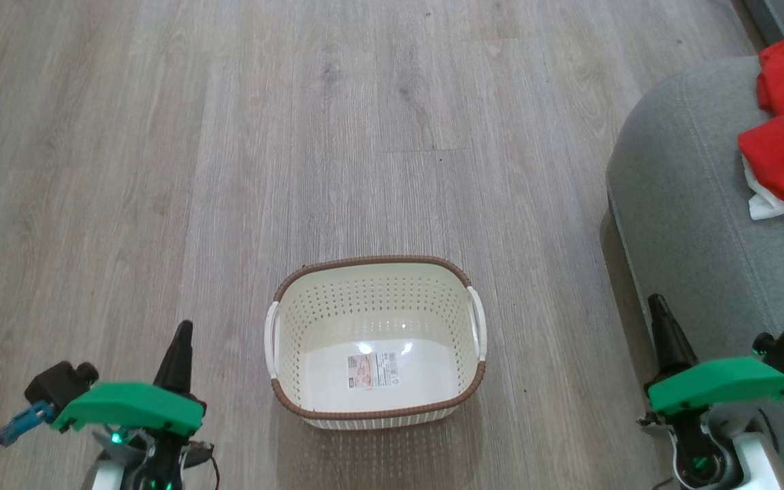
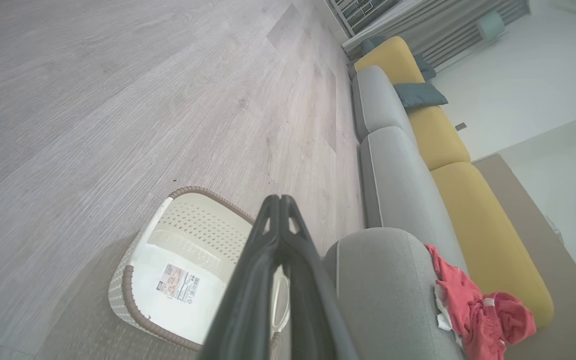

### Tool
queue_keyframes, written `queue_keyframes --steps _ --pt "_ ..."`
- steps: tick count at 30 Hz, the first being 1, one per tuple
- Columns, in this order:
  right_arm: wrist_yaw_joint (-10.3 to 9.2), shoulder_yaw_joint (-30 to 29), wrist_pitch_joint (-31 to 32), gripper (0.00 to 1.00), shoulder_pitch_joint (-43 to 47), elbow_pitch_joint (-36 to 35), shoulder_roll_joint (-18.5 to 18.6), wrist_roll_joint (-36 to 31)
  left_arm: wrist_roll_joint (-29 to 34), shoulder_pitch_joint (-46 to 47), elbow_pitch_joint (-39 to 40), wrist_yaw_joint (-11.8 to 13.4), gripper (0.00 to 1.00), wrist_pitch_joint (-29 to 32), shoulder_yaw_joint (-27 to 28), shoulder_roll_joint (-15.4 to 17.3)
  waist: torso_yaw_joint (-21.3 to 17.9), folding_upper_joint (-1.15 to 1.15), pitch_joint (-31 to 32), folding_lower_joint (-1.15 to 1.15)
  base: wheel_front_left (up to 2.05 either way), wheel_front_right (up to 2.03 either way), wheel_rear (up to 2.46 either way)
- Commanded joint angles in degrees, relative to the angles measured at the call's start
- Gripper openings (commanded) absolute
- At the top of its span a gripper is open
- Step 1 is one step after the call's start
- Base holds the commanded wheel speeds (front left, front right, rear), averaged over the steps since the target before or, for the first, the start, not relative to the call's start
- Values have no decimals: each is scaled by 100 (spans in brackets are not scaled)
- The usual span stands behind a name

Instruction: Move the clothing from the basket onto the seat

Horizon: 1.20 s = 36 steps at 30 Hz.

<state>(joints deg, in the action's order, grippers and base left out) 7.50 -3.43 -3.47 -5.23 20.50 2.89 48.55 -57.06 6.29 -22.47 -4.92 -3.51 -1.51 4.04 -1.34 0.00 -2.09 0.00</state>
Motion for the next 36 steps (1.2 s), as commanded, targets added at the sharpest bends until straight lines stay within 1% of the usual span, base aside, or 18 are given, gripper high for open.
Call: queue_keyframes --steps 1,34,36 --pt "0 25 39 0 -152 -236 3 170 -136 130 222 -43 0 44 173 22 3 0 3 0 0 0 0" --pt "-1 -171 598 0 -119 -476 0 2619 -2107 49 583 -168 0 604 542 -59 79 0 113 0 0 0 0" --pt "-1 -176 615 0 -118 -483 0 2691 -2165 46 594 -172 0 620 553 -61 82 0 116 0 0 0 0"
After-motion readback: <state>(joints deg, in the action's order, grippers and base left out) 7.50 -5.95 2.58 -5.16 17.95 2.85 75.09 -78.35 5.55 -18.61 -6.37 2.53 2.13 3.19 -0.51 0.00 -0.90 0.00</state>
